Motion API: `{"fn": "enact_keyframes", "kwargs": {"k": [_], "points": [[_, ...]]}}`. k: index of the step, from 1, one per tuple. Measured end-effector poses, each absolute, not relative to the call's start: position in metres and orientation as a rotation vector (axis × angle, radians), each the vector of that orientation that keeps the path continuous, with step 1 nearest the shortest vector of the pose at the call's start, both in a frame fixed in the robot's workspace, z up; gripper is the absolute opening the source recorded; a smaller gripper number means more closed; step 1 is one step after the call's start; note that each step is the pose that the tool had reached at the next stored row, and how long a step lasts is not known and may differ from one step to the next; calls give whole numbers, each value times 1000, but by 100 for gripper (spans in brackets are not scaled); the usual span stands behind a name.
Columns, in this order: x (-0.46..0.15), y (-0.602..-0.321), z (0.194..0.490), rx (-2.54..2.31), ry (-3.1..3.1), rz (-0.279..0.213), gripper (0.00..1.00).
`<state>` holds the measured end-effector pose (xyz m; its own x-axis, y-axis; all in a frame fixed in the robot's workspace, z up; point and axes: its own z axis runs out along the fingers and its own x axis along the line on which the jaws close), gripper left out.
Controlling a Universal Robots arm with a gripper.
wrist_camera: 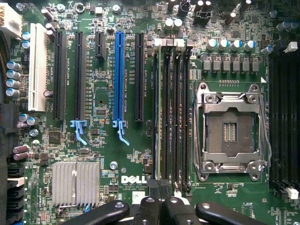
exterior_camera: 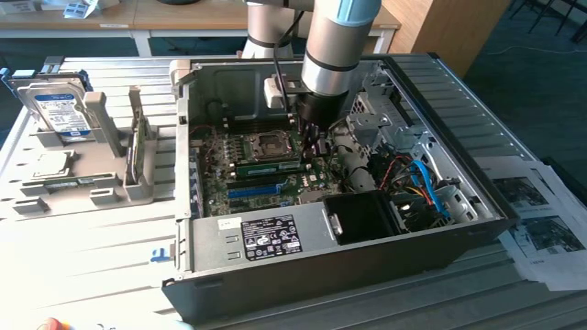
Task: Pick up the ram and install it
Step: 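Press down the ram until it locks into place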
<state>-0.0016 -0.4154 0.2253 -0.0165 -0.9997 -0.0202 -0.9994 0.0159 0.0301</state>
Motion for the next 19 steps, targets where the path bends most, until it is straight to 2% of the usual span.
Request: {"fn": "enact_keyframes", "kwargs": {"k": [19], "points": [[-2, -412, 231, 2198, -2234, -56, 10]]}}
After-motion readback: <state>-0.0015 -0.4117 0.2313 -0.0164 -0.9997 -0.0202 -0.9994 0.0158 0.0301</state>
